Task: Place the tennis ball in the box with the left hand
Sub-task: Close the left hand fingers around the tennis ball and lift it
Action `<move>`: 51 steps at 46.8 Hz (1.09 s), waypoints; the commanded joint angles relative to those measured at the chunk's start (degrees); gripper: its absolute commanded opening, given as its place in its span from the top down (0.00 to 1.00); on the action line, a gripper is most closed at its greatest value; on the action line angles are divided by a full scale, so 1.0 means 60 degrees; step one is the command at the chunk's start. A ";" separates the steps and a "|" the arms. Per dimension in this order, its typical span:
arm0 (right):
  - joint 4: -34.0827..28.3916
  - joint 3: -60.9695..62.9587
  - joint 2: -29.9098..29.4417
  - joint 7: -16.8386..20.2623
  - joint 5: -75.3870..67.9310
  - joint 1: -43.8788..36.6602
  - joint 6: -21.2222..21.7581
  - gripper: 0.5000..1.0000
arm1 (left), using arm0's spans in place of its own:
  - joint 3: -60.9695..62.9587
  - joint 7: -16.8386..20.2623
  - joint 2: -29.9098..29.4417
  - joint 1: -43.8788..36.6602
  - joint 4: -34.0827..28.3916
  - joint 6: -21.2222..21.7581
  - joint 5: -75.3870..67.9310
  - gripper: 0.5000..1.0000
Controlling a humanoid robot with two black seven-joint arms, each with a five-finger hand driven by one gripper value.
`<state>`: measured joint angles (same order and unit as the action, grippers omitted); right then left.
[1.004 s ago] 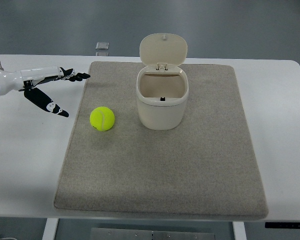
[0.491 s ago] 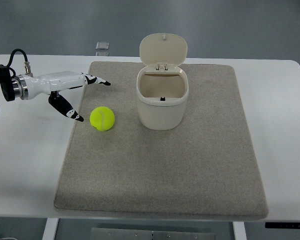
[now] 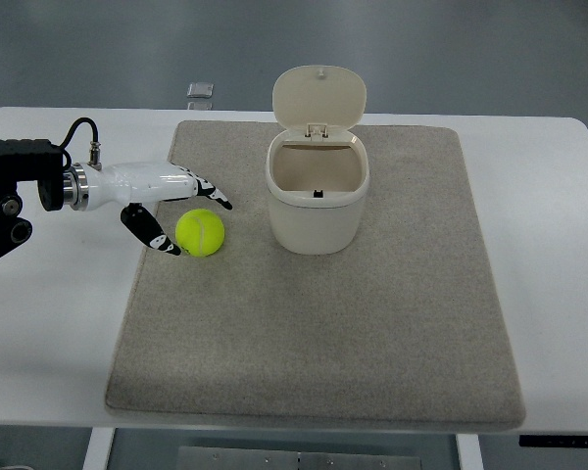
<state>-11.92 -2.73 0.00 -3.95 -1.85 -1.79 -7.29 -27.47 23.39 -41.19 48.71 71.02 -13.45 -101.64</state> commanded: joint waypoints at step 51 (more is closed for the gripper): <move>0.0008 0.0000 0.0000 0.0000 0.0000 0.0005 0.0000 0.20 | 0.0184 0.0027 -0.0678 0.0114 0.0526 0.0806 -0.0258 1.00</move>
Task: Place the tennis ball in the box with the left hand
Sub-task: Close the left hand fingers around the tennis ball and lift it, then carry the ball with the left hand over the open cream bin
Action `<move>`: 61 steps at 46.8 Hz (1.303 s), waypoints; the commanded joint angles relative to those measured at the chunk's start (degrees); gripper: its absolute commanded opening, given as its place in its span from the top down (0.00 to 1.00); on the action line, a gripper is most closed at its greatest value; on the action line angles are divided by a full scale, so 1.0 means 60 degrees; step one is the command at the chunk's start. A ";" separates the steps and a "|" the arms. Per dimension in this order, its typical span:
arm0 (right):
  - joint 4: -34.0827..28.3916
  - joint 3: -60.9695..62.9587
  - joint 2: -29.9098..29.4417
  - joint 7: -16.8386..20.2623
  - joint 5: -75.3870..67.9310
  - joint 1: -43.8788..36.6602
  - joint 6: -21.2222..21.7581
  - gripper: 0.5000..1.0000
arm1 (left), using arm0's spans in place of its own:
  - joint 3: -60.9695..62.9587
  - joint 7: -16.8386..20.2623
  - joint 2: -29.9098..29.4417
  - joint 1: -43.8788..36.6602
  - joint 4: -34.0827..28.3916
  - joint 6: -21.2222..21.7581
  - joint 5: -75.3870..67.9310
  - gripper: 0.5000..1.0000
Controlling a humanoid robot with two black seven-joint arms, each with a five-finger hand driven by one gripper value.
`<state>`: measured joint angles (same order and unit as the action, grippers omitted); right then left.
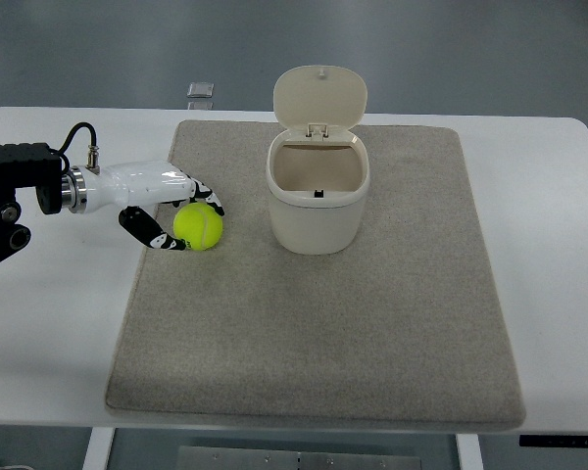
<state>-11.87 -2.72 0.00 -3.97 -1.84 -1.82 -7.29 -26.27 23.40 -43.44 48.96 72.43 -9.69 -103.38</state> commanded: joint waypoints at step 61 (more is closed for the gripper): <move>0.0001 0.0000 0.0000 0.0002 0.0000 0.0010 0.0000 0.20 | 0.1214 0.0920 0.1101 0.3734 0.0366 0.0561 0.0092 1.00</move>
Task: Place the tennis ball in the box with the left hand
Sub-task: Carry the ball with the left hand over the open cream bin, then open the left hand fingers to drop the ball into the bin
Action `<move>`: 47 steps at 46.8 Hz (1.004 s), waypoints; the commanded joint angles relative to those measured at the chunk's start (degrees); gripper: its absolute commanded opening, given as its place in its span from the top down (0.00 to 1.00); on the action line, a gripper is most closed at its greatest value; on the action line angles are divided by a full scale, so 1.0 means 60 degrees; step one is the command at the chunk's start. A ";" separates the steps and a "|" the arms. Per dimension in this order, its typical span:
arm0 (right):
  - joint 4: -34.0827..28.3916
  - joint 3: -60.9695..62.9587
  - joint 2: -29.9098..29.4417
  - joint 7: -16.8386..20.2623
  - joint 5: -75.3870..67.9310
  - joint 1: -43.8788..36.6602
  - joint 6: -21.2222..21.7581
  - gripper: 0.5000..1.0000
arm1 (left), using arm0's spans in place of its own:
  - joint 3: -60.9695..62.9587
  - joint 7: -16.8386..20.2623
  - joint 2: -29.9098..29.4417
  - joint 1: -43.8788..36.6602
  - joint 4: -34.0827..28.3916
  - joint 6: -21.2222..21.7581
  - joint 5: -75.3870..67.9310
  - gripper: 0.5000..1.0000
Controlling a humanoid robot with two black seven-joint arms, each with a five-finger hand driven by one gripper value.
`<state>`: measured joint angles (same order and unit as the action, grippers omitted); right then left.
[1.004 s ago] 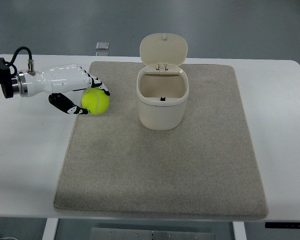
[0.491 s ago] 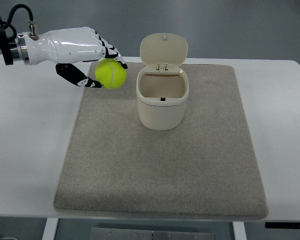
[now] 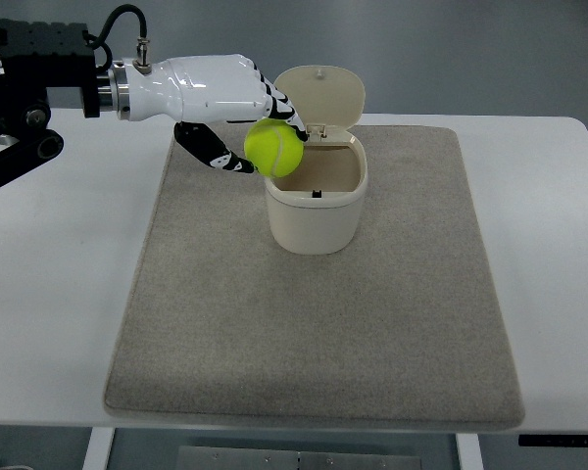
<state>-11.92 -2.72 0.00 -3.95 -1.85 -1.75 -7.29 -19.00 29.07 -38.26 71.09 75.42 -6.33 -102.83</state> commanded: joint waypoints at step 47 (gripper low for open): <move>0.0009 -0.0001 0.0000 0.0000 0.0000 -0.0001 0.0000 0.19 | 0.0003 -0.0041 0.1425 -0.0100 -0.1012 0.0015 0.0029 0.12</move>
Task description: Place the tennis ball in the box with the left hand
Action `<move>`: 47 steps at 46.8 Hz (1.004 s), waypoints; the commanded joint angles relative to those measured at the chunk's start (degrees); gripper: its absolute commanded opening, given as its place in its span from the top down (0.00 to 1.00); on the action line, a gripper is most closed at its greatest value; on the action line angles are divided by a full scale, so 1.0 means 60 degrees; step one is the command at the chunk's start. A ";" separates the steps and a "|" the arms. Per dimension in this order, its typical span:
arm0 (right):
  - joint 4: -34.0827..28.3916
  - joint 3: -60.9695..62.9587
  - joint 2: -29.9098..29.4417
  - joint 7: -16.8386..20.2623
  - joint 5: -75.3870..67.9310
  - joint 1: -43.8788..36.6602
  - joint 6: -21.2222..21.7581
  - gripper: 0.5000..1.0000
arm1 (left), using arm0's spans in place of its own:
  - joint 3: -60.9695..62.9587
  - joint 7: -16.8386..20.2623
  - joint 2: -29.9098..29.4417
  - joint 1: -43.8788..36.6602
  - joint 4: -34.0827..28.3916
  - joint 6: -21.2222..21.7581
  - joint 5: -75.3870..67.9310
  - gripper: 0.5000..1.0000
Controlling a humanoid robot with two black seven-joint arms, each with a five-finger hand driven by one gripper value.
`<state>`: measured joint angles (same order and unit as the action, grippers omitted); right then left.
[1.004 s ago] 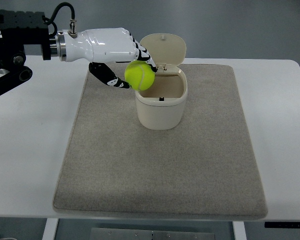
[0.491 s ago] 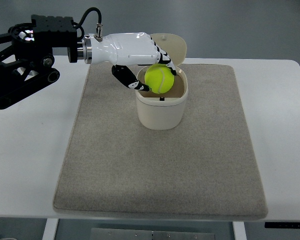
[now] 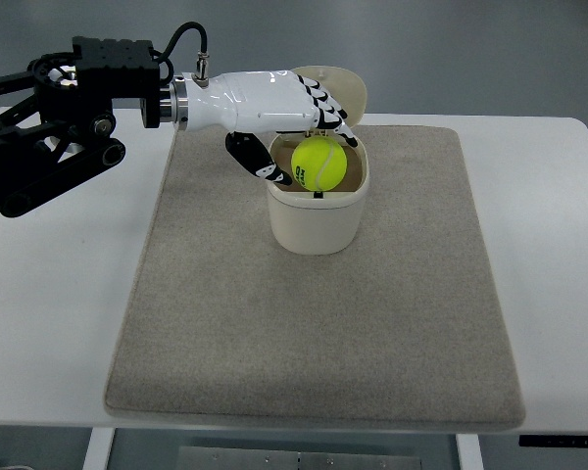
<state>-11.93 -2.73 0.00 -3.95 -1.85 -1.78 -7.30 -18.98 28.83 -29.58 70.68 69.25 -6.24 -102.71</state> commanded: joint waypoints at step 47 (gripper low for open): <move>-0.0004 0.0000 0.0000 0.0000 0.0000 0.0004 0.0000 0.20 | -0.0015 0.0058 -0.3186 -0.1613 -0.0057 -0.0411 0.7669 0.01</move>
<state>-11.90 -2.73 0.00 -3.95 -1.85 -1.79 -7.30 -18.93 29.16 -49.14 62.13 70.63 -9.18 -58.55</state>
